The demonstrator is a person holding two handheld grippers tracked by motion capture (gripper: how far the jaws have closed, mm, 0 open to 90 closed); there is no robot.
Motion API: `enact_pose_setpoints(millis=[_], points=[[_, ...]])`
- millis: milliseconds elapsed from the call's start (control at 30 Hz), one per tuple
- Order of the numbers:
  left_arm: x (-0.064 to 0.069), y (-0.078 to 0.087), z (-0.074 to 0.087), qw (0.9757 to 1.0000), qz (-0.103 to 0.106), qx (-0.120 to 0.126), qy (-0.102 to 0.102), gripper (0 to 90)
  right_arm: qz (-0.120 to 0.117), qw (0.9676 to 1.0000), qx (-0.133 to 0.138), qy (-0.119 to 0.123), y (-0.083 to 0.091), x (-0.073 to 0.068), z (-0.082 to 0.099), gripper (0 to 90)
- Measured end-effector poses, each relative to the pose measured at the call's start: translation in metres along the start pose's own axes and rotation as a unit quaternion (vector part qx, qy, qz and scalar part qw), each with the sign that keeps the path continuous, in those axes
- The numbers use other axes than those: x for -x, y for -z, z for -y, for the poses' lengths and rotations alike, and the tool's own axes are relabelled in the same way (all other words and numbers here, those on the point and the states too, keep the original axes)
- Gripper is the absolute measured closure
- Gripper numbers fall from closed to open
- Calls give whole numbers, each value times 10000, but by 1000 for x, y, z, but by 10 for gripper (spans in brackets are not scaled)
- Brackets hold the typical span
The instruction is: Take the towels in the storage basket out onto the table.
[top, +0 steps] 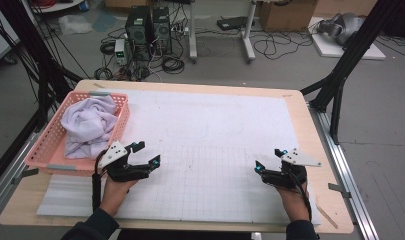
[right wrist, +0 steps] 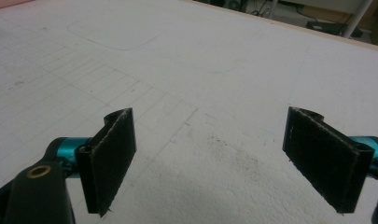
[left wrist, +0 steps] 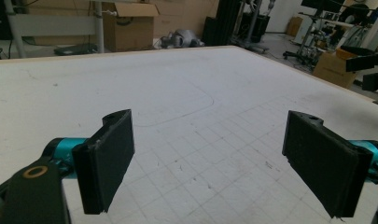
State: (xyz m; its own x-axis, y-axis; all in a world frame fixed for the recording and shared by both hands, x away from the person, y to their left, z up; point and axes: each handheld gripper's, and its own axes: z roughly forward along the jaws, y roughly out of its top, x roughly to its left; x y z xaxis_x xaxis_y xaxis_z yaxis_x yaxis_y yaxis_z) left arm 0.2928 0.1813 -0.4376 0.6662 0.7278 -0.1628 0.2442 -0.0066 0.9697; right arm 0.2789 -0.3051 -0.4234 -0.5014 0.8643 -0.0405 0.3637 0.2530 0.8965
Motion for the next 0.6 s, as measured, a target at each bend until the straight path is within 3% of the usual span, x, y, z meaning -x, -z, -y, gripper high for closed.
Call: enact_pose_setpoints(millis=[300, 433, 600], points=[[-2, -2, 0, 9999, 21, -97, -135, 172, 12, 10000, -48, -58, -1, 2, 2, 160], [1, -2, -3, 9999, 83, -100, -27, 174, -9, 10000, -57, -45, -1, 2, 1, 160], [6, 3, -10, 10000, 28, -25, -74, 180, -32, 10000, -72, 4, 0, -1, 1, 160]])
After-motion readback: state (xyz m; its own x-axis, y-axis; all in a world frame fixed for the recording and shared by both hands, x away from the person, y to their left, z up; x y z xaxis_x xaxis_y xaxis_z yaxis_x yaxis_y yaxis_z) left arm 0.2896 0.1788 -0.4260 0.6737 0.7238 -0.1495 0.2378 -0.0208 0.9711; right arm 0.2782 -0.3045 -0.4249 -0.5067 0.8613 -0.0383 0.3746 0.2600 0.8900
